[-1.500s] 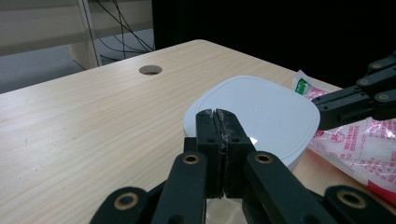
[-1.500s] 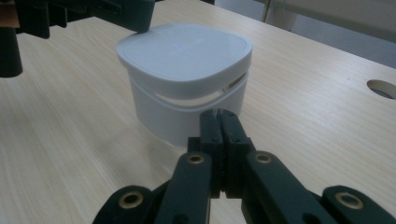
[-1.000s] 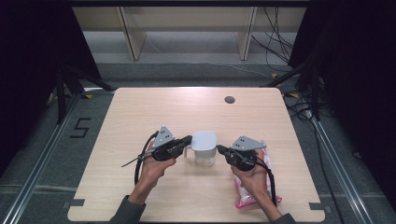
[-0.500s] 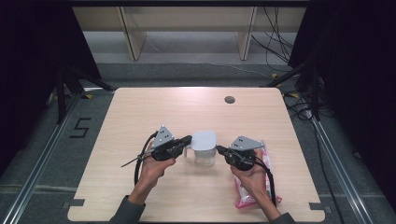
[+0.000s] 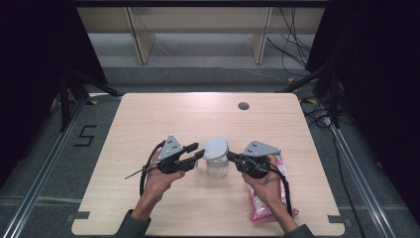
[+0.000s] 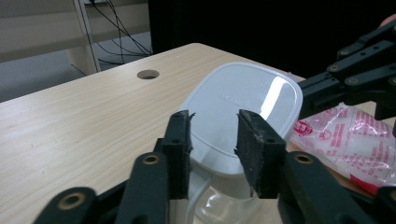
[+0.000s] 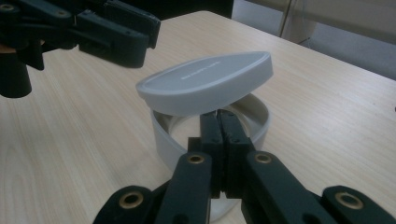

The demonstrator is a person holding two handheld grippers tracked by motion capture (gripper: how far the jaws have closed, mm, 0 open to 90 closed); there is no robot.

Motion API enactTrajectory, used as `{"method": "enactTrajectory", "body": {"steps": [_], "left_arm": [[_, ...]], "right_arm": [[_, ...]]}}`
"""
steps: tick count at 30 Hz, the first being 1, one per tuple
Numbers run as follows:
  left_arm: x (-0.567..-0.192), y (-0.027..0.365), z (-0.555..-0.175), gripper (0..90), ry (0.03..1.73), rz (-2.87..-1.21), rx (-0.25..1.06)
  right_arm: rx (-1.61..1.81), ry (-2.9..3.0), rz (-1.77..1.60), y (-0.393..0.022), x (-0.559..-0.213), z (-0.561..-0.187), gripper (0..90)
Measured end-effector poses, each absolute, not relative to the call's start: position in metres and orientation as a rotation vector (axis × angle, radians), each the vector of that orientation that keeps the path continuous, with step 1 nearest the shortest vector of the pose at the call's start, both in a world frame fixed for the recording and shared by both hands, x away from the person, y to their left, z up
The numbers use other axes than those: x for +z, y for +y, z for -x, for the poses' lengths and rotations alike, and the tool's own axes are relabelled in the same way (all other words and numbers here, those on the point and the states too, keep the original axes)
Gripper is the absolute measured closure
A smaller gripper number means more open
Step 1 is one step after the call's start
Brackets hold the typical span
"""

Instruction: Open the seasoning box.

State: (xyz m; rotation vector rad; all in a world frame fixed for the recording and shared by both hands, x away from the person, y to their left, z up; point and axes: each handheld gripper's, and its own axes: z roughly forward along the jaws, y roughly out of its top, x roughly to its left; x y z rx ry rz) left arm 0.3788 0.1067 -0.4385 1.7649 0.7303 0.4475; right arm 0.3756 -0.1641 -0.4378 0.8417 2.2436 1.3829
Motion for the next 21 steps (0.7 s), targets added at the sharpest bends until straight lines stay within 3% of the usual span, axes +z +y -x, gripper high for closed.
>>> {"method": "enactTrajectory", "body": {"steps": [11, 21], "left_arm": [[-0.455, 0.117, -0.365, 36.1, 0.778, -1.853, 0.451], [-0.475, 0.135, -0.350, 27.7, 0.855, -1.863, 0.471]], "right_arm": [[1.427, 2.249, -0.787, -0.146, -0.430, -0.378, 90.0], [1.448, 2.239, -0.747, -0.128, -0.422, -0.378, 90.0]]}}
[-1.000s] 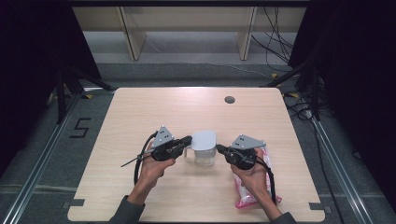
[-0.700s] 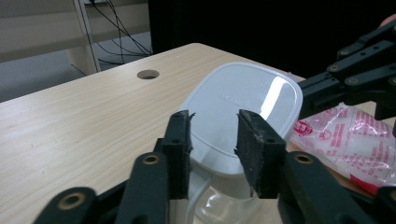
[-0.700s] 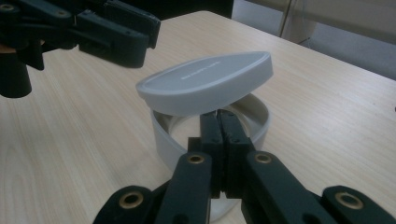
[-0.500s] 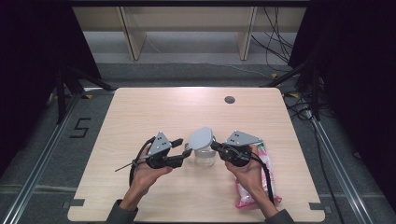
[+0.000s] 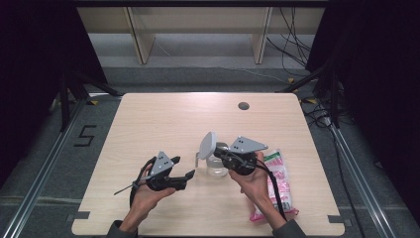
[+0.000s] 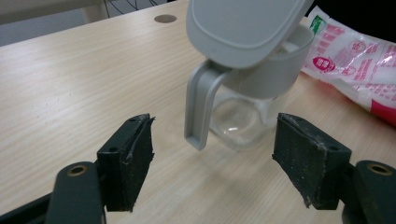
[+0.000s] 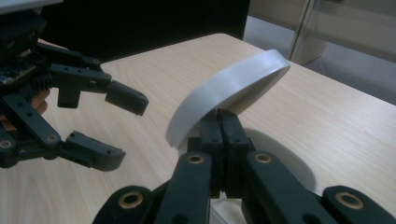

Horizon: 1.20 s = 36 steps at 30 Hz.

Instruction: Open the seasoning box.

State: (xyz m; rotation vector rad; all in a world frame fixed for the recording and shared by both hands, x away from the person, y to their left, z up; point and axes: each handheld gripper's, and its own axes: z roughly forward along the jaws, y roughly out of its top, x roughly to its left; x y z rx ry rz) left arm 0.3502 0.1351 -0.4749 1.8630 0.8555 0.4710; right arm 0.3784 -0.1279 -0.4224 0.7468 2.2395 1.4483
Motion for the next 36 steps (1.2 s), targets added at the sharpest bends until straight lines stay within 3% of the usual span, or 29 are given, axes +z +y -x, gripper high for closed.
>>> {"method": "enactTrajectory", "body": {"steps": [12, 18, 25, 36], "left_arm": [[-0.484, 0.133, -0.338, 20.7, 0.863, -1.883, 0.475], [-0.486, 0.132, -0.336, 16.4, 0.864, -1.892, 0.467], [-0.487, 0.127, -0.333, 16.1, 0.828, -1.896, 0.436], [-0.489, 0.125, -0.332, 15.6, 0.838, -1.885, 0.398]], "right_arm": [[1.463, 2.265, -0.674, -0.108, -0.421, -0.374, 88.4], [1.444, 2.223, -0.802, -0.151, -0.419, -0.364, 70.3], [1.382, 2.149, -0.906, -0.208, -0.425, -0.360, 55.4], [1.299, 2.116, -1.094, -0.266, -0.449, -0.356, 45.8]]}}
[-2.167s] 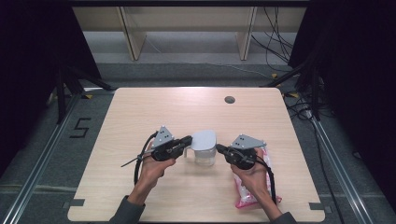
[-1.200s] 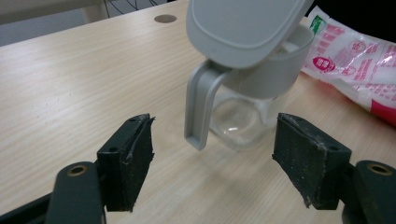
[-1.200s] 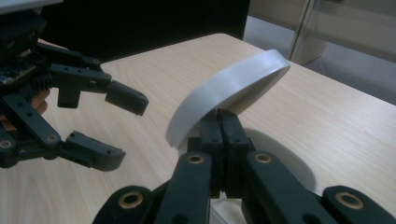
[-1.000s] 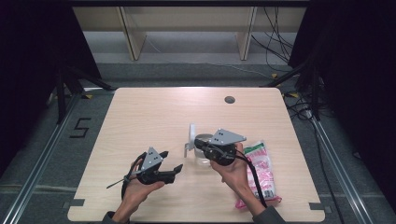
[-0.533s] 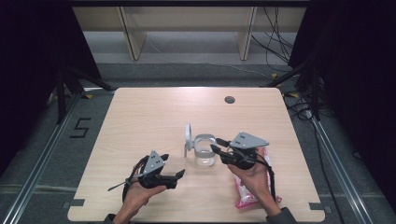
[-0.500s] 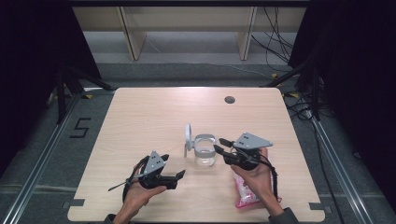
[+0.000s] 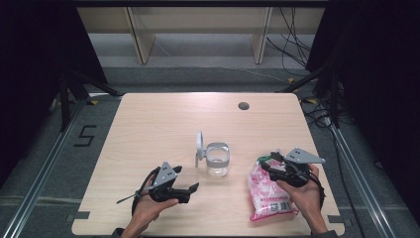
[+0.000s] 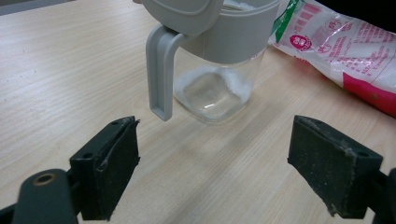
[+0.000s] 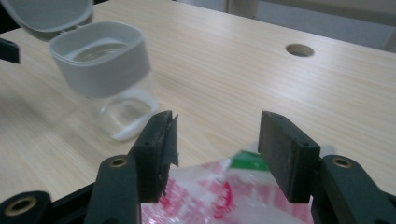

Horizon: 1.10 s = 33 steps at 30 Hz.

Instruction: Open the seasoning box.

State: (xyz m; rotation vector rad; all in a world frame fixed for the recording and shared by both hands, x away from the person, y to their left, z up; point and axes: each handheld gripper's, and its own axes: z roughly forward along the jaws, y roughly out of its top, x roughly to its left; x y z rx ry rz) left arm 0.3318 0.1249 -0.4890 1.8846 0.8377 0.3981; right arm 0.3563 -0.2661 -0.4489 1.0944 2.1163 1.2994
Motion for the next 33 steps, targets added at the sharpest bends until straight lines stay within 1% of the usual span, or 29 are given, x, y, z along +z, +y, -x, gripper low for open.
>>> {"method": "enactTrajectory", "body": {"steps": [2, 3, 7, 8, 11, 12, 14, 15, 16, 17, 21, 23, 24, 26, 28, 29, 33], "left_arm": [[-0.489, 0.126, -0.332, 15.6, 0.834, -1.889, 0.400], [-0.488, 0.126, -0.331, 15.6, 0.841, -1.891, 0.403], [-0.488, 0.127, -0.331, 15.6, 0.844, -1.891, 0.403], [-0.489, 0.127, -0.331, 15.7, 0.842, -1.889, 0.401], [-0.490, 0.128, -0.332, 15.7, 0.860, -1.878, 0.395], [-0.490, 0.131, -0.333, 15.7, 0.850, -1.912, 0.415], [-0.490, 0.131, -0.333, 15.8, 0.849, -1.912, 0.414], [-0.490, 0.131, -0.333, 15.8, 0.850, -1.912, 0.413], [-0.491, 0.129, -0.332, 15.8, 0.859, -1.884, 0.396], [-0.490, 0.130, -0.332, 15.8, 0.857, -1.895, 0.396], [-0.492, 0.129, -0.332, 15.8, 0.865, -1.890, 0.389], [-0.493, 0.129, -0.333, 15.8, 0.862, -1.905, 0.392], [-0.493, 0.129, -0.333, 15.8, 0.862, -1.905, 0.392], [-0.494, 0.128, -0.334, 15.8, 0.869, -1.903, 0.373], [-0.494, 0.128, -0.334, 15.8, 0.876, -1.903, 0.378], [-0.495, 0.128, -0.335, 15.8, 0.874, -1.899, 0.373], [-0.495, 0.128, -0.335, 15.8, 0.884, -1.883, 0.371]], "right_arm": [[1.290, 2.111, -1.098, -0.271, -0.450, -0.357, 45.7], [1.279, 2.104, -1.122, -0.280, -0.453, -0.358, 45.1], [1.265, 2.072, -1.233, -0.291, -0.456, -0.355, 44.8], [1.258, 2.048, -1.262, -0.299, -0.458, -0.354, 45.0], [1.241, 2.048, -1.278, -0.304, -0.461, -0.354, 44.8], [1.235, 2.043, -1.295, -0.308, -0.463, -0.354, 44.2], [1.220, 2.055, -1.276, -0.312, -0.466, -0.356, 43.0], [1.220, 2.055, -1.276, -0.312, -0.466, -0.356, 43.0], [1.210, 2.063, -1.355, -0.311, -0.467, -0.354, 41.2], [1.195, 2.067, -1.331, -0.313, -0.468, -0.355, 39.9], [1.200, 2.082, -1.319, -0.315, -0.471, -0.358, 40.0], [1.193, 2.086, -1.328, -0.316, -0.475, -0.360, 38.0], [1.204, 2.079, -1.390, -0.313, -0.476, -0.358, 37.8], [1.200, 2.093, -1.341, -0.316, -0.478, -0.361, 37.8], [1.204, 2.106, -1.426, -0.313, -0.481, -0.359, 37.4], [1.201, 2.123, -1.368, -0.316, -0.483, -0.362, 37.5], [1.192, 2.144, -1.415, -0.312, -0.486, -0.361, 37.5]]}}
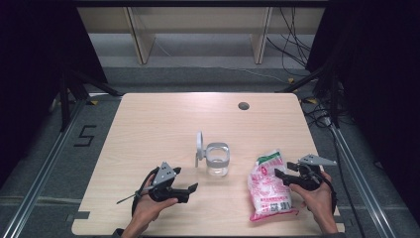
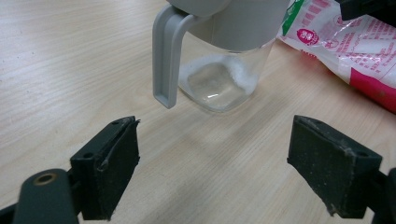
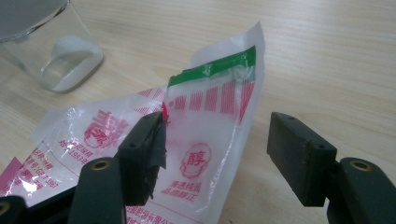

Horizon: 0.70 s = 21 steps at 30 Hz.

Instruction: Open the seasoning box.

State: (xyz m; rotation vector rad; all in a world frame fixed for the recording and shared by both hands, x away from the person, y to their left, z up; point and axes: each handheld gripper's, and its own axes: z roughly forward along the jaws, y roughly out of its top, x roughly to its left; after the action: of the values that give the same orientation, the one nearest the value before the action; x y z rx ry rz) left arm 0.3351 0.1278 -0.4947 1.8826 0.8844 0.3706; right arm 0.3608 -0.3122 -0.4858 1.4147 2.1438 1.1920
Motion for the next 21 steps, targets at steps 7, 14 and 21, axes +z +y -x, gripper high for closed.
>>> {"method": "enactTrajectory", "body": {"steps": [7, 14, 21], "left_arm": [[-0.494, 0.128, -0.336, 15.9, 0.874, -1.890, 0.372], [-0.493, 0.128, -0.333, 16.1, 0.878, -1.890, 0.382], [-0.493, 0.128, -0.333, 16.2, 0.878, -1.886, 0.380]], "right_arm": [[1.193, 2.168, -1.421, -0.310, -0.487, -0.360, 37.7], [1.164, 2.206, -1.382, -0.309, -0.492, -0.365, 38.1], [1.170, 2.250, -1.398, -0.310, -0.497, -0.372, 39.9]]}}
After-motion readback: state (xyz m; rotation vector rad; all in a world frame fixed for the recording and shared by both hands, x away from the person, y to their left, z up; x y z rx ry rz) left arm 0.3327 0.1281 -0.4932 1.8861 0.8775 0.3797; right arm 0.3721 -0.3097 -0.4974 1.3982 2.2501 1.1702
